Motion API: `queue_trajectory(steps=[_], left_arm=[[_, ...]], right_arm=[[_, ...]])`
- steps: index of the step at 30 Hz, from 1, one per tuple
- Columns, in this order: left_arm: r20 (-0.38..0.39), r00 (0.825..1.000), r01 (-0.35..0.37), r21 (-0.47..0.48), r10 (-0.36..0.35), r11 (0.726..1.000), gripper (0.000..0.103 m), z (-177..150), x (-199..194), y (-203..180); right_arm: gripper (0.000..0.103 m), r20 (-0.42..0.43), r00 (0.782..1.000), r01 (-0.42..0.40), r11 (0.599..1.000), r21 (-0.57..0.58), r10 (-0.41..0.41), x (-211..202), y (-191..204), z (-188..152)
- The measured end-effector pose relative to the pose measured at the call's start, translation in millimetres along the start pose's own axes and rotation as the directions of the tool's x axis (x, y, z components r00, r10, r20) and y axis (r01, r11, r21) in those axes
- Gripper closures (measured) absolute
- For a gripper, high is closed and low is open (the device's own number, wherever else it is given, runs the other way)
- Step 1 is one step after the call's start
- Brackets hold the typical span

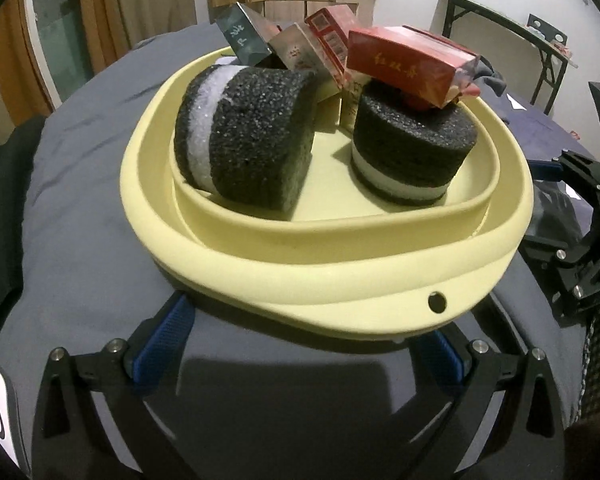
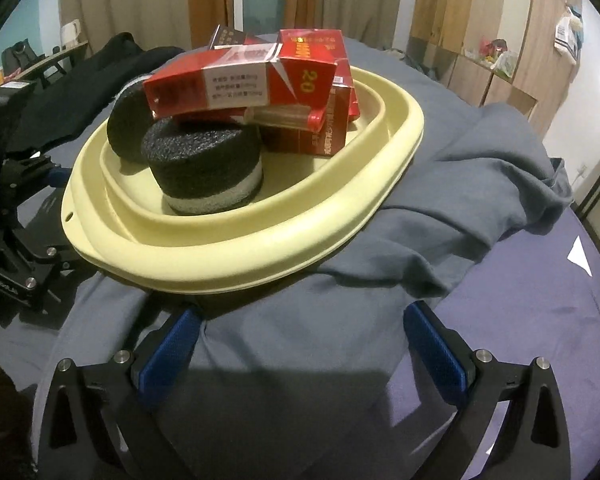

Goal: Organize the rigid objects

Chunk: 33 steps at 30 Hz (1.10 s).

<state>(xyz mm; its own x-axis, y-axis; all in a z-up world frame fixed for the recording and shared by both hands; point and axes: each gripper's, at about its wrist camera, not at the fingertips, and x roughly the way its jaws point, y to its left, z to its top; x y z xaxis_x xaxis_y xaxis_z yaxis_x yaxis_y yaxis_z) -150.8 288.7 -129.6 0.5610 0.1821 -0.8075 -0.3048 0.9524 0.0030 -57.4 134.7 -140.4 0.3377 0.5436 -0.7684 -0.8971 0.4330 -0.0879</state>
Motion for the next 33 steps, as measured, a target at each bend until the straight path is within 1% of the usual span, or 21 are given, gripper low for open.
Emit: queue_trajectory(steps=[3,6,18,23,33], left_arm=[[0.004,1.000,0.012,-0.005,-0.012,1.000,0.000,-8.0,2.6,-0.7],[0.005,1.000,0.005,-0.002,-0.005,1.000,0.000,-10.9,2.0,-1.7],[0.007,1.000,-0.017,-0.010,0.017,1.000,0.000,-12.0,1.9,-2.1],[0.004,1.000,-0.010,-0.021,0.010,1.000,0.000,-10.6,3.4,2.7],[-0.042,0.999,-0.012,-0.046,0.011,0.999,0.000,-4.1,4.5,8.5]], right_arm=[[0.000,0.000,1.000,-0.002,1.000,0.002,0.002,1.3,-0.3,-0.5],[0.000,0.000,1.000,-0.005,1.000,0.004,0.005,0.7,-1.3,-0.6],[0.000,0.000,1.000,-0.004,1.000,0.003,0.004,-0.3,-2.0,-0.2],[0.000,0.000,1.000,-0.004,1.000,0.004,0.004,-0.1,-2.3,-0.1],[0.000,-0.001,1.000,-0.004,1.000,0.003,0.004,0.0,-2.3,-0.2]])
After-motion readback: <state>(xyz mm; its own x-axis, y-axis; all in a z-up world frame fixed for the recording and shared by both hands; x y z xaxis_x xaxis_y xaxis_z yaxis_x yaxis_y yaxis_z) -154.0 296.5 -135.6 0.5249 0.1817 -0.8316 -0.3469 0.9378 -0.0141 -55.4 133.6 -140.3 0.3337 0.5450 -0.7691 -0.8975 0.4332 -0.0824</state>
